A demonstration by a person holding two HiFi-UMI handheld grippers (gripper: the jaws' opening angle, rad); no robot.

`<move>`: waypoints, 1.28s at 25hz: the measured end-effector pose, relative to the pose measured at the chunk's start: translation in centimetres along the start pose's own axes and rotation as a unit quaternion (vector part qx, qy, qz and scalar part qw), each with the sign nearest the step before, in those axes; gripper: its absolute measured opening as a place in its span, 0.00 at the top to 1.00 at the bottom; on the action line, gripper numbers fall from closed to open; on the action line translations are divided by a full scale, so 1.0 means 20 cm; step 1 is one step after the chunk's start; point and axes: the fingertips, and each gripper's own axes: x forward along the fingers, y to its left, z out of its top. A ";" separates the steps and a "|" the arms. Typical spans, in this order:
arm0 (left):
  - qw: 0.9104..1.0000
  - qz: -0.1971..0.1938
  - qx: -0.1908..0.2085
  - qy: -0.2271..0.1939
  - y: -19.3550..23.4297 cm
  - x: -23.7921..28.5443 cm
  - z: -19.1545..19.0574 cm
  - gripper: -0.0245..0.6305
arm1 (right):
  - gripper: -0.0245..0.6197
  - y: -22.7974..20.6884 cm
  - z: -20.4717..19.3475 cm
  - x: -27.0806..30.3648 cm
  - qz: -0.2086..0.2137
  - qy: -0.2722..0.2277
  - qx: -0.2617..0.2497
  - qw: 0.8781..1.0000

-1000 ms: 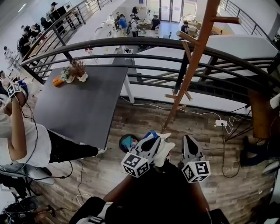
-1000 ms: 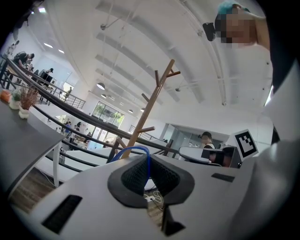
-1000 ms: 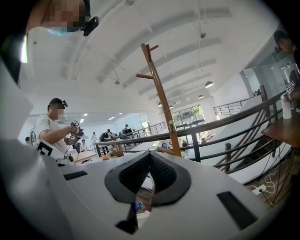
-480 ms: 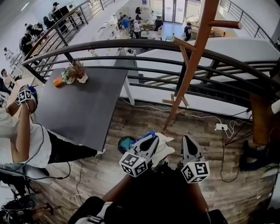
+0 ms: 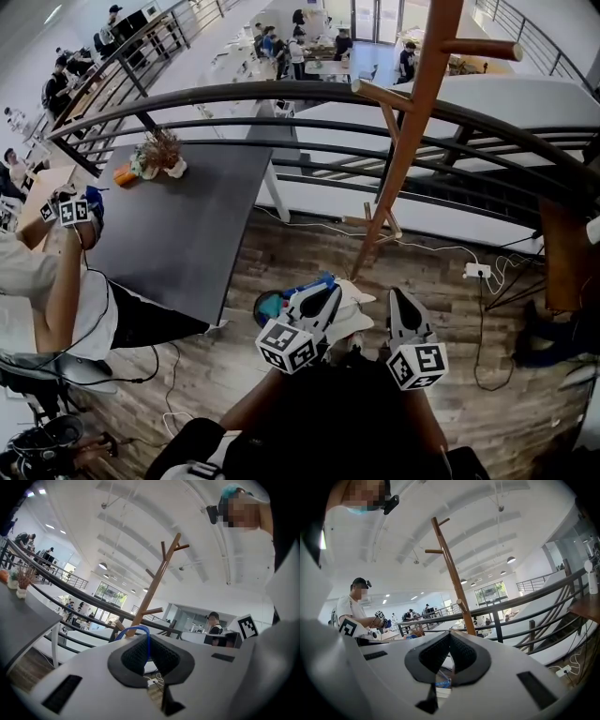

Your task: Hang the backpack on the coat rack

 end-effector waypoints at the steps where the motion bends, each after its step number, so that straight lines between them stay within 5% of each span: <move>1: 1.000 0.000 0.000 0.001 0.01 0.00 0.00 0.94 | 0.94 0.00 -0.01 0.00 0.000 0.000 0.001 1.000; 32: 1.000 -0.009 0.011 0.007 0.17 0.35 0.13 0.94 | 0.94 -0.17 0.00 0.26 0.013 0.018 0.001 1.000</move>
